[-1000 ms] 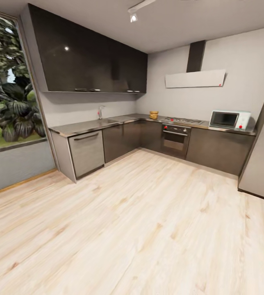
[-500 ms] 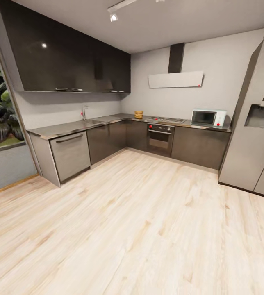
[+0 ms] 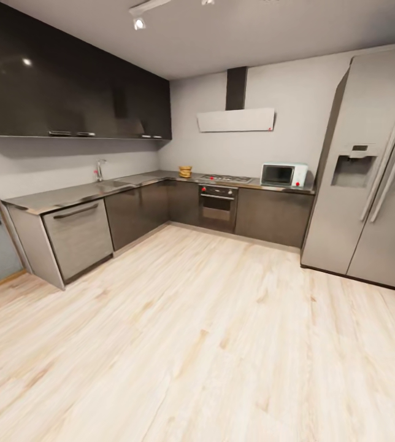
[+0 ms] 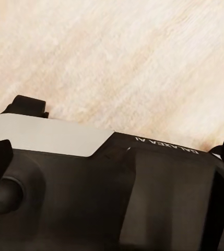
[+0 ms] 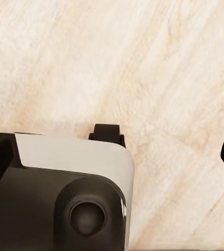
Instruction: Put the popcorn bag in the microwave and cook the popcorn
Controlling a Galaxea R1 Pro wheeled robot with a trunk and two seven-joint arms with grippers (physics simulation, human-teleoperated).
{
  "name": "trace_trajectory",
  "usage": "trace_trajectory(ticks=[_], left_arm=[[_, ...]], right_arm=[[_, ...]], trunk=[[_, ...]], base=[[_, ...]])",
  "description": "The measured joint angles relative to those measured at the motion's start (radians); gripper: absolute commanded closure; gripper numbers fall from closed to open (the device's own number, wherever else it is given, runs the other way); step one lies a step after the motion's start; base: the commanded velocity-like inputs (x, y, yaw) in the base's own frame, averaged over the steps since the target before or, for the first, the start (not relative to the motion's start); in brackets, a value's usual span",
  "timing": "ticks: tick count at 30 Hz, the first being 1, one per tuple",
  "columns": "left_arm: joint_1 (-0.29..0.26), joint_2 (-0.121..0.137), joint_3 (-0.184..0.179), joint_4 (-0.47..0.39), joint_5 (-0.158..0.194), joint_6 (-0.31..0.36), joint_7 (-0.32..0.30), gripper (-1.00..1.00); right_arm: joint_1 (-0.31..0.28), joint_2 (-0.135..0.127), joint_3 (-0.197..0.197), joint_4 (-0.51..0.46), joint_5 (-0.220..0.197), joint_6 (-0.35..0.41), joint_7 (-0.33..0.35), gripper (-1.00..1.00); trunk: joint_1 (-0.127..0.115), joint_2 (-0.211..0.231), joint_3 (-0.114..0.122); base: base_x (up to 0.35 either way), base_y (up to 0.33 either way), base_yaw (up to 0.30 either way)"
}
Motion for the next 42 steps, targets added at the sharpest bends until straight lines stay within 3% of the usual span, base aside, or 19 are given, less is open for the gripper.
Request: trace_trajectory(ticks=[15,42], left_arm=[[0.000,0.000,0.000,-0.001,0.001,0.000,0.006,-1.00],[0.000,-0.002,0.000,0.001,-0.003,0.031,0.013,-1.00]], right_arm=[[0.000,-0.001,0.000,0.000,0.000,0.000,0.000,-1.00],[0.000,-0.001,0.000,0.000,0.000,0.000,0.000,-1.00]], trunk=[[0.000,0.000,0.000],[-0.001,0.000,0.000]], base=[[0.018,0.000,-0.073],[0.318,0.000,0.000]])
